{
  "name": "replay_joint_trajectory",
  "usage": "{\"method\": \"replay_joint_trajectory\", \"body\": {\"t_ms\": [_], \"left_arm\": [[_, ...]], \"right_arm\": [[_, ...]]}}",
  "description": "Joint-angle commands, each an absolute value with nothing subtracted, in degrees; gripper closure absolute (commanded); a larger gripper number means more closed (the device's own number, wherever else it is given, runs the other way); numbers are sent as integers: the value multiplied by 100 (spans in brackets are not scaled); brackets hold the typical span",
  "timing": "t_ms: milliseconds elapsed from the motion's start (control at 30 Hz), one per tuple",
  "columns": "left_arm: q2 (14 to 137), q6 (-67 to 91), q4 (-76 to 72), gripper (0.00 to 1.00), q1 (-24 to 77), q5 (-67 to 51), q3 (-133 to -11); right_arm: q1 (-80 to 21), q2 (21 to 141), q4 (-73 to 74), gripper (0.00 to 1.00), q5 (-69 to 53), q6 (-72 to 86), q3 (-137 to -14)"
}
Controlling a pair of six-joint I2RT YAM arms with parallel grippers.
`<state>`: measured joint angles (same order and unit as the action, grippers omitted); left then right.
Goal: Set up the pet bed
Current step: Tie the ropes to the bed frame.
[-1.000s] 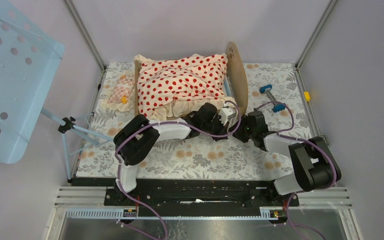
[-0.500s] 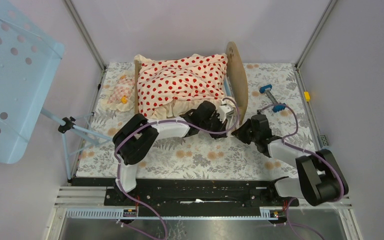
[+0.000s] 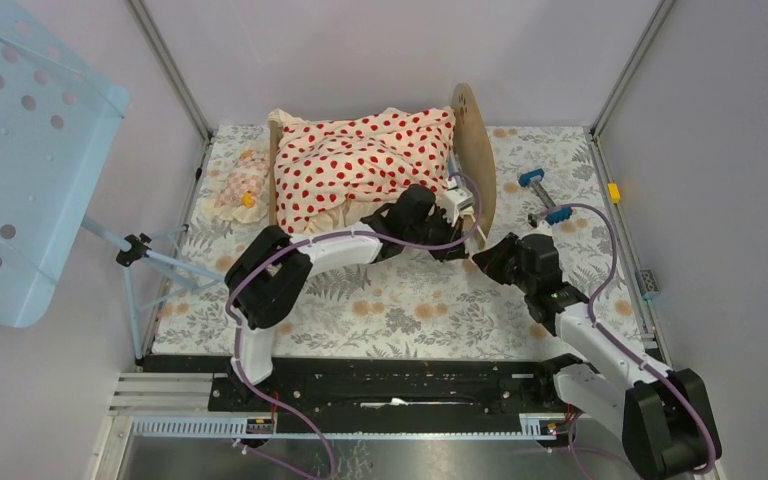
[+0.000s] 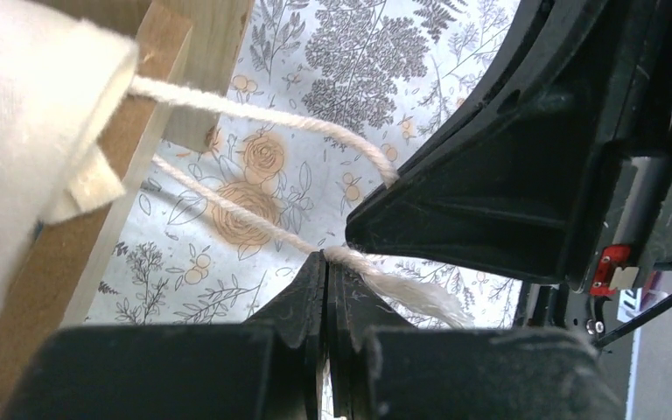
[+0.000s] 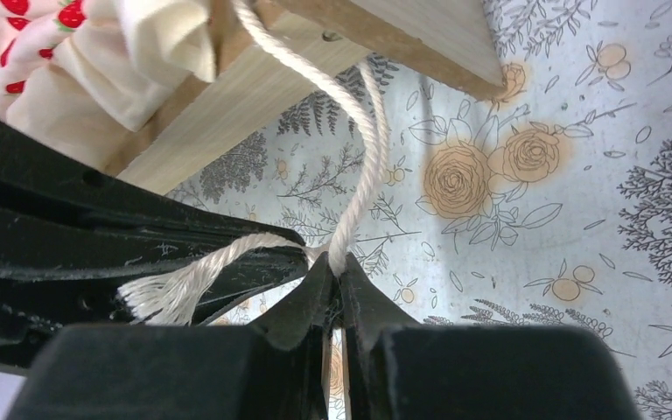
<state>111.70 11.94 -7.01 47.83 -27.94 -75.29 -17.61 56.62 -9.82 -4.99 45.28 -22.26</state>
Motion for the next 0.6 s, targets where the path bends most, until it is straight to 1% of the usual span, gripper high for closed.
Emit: {"method": "replay_joint_trajectory", "body": {"t_ms": [0,267,367,567], "left_arm": [[11265,1296,-688,100,4711,-2785,-7967],[11230,1387,-687,100,4711,-2873,-7843],[11134,1367,-697,100,4711,-2927,-7700],[11029,1353,-653,100,4711,-3007,-7544]], "right_arm": [[-1740,5333,-809,95,-390,3968,-2130],[-1740,5002,-1177,94,-33,3875,-1957],[-1740,5201,-1487,94,119,3992,-1999],[-1741,5697,-2085,88,18,4279,-2101]]}}
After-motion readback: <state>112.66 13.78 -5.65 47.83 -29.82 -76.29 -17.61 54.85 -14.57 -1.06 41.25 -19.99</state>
